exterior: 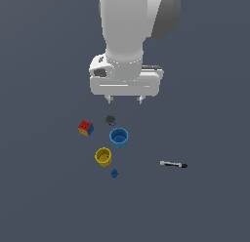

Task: Pick up a designated object from a clutter of objects.

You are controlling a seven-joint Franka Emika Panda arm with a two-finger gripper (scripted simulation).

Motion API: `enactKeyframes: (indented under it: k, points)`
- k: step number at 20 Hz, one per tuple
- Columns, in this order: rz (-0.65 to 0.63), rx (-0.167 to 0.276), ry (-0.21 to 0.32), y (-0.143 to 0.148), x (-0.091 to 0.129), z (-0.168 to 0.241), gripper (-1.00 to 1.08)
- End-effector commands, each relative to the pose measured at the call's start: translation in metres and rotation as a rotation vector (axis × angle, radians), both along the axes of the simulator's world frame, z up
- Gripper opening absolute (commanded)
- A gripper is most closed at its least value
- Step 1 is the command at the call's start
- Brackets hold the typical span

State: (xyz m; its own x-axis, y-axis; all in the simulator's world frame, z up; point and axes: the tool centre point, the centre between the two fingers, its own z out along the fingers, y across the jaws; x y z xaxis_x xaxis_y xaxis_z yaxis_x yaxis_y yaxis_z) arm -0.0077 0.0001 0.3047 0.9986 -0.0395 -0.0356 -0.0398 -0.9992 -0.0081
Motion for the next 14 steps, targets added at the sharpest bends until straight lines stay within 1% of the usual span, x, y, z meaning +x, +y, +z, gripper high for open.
enactKeyframes:
  k: [1, 4, 9, 14]
  points:
    - [0.000, 0.000, 0.000, 0.000, 0.000, 0.000, 1.00]
    - [0.003, -0.005, 0.001, -0.001, 0.000, -0.002, 1.00]
    - [0.015, -0.025, 0.007, -0.006, 0.002, -0.011, 1.00]
    - [0.015, -0.027, 0.007, -0.006, 0.002, -0.011, 1.00]
